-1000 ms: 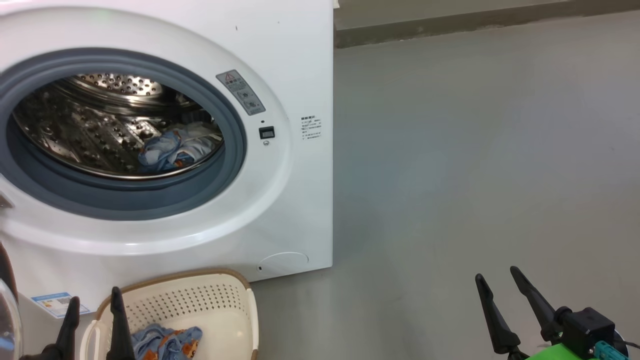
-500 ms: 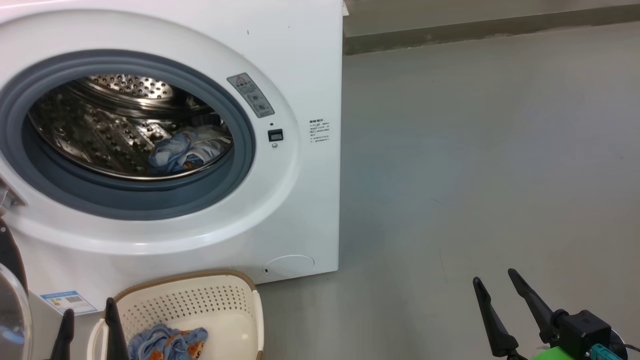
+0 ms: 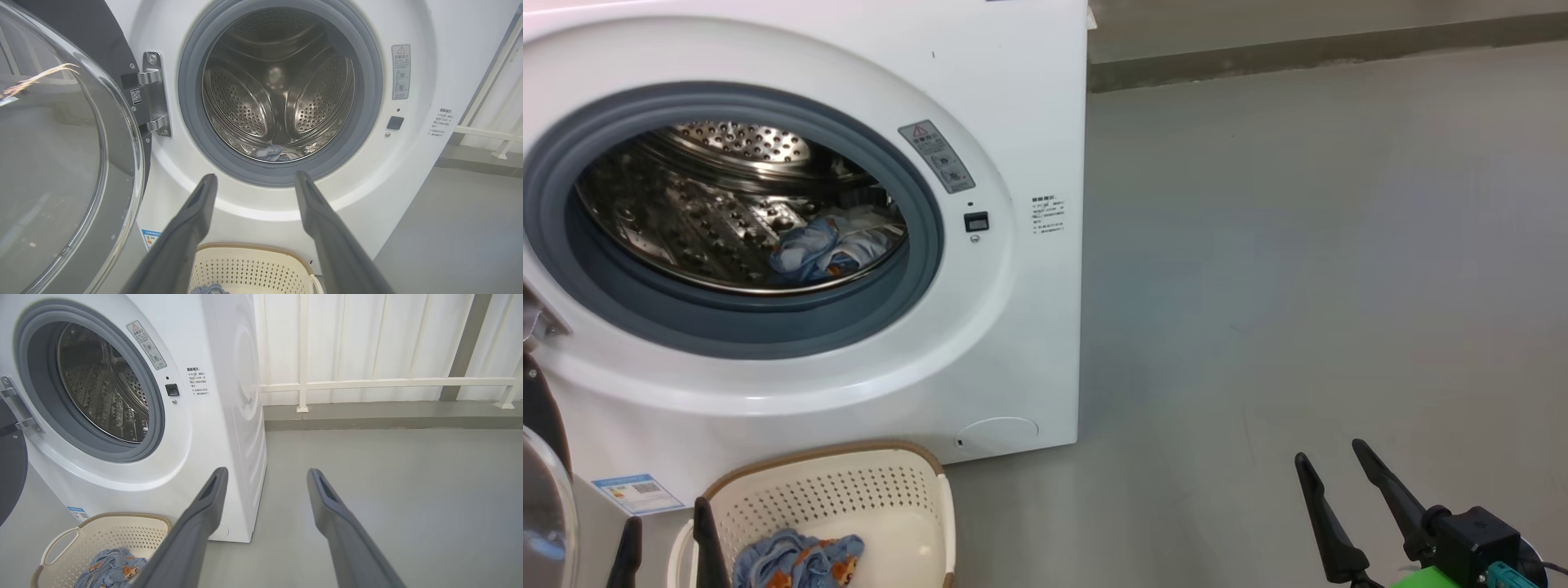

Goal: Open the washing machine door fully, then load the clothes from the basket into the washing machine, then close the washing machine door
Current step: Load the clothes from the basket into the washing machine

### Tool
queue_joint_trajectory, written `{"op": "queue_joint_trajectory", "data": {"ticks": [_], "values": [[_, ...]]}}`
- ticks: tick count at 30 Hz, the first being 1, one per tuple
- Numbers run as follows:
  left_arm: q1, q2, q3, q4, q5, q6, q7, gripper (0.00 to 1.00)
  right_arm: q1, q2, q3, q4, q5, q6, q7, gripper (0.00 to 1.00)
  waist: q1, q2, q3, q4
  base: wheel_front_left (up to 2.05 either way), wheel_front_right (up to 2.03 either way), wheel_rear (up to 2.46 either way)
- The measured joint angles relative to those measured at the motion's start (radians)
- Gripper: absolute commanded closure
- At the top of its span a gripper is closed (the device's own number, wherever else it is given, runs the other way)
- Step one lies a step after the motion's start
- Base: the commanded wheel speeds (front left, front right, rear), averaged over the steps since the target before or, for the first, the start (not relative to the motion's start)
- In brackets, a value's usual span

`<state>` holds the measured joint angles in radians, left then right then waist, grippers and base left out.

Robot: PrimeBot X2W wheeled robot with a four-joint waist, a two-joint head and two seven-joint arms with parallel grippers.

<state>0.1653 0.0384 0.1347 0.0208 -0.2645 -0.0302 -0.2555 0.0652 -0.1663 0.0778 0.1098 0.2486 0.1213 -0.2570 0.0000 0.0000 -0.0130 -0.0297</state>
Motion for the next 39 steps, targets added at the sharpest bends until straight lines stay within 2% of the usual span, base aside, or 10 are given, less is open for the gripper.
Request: {"op": "queue_joint_trajectory", "data": {"ticks": [10, 17, 25, 28, 32, 39], "values": [[-0.035, 0.0, -0.025, 0.08, -0.003, -0.001, 0.0, 0.0, -0.006, 0.003, 0.01, 0.002, 0.001, 0.0, 0.0, 0.0, 0.0, 0.0, 0.064, -0.014, 0.0, 0.0, 0.0], [-0.157, 0.0, -0.026, 0.171, -0.003, -0.002, 0.0, 0.0, -0.067, 0.012, 0.013, -0.004, 0.003, 0.0, 0.0, 0.0, 0.0, 0.0, 0.156, -0.033, 0.0, 0.0, 0.0], [-0.368, 0.016, -0.017, 0.433, -0.006, -0.021, 0.0, 0.0, -0.15, 0.018, 0.038, -0.013, 0.004, 0.0, 0.0, 0.0, 0.0, 0.0, 0.291, -0.057, 0.0, 0.0, 0.0], [-0.46, 0.052, -0.009, 0.532, -0.004, -0.021, 0.0, 0.0, -0.192, 0.024, 0.04, -0.017, 0.008, 0.0, 0.0, 0.0, 0.0, 0.0, 0.345, -0.068, 0.0, 0.0, 0.0], [-0.562, 0.094, 0.007, 0.667, -0.006, -0.007, 0.019, 0.0, -0.229, 0.034, 0.045, -0.018, 0.009, 0.0, 0.0, 0.0, 0.0, 0.0, 0.417, -0.085, 0.0, 0.0, 0.0], [-0.732, 0.155, 0.024, 0.902, -0.006, 0.045, 0.104, 0.0, -0.292, 0.04, 0.068, -0.02, 0.013, 0.0, 0.0, 0.0, 0.0, 0.0, 0.536, -0.117, 0.0, 0.0, 0.0]]}}
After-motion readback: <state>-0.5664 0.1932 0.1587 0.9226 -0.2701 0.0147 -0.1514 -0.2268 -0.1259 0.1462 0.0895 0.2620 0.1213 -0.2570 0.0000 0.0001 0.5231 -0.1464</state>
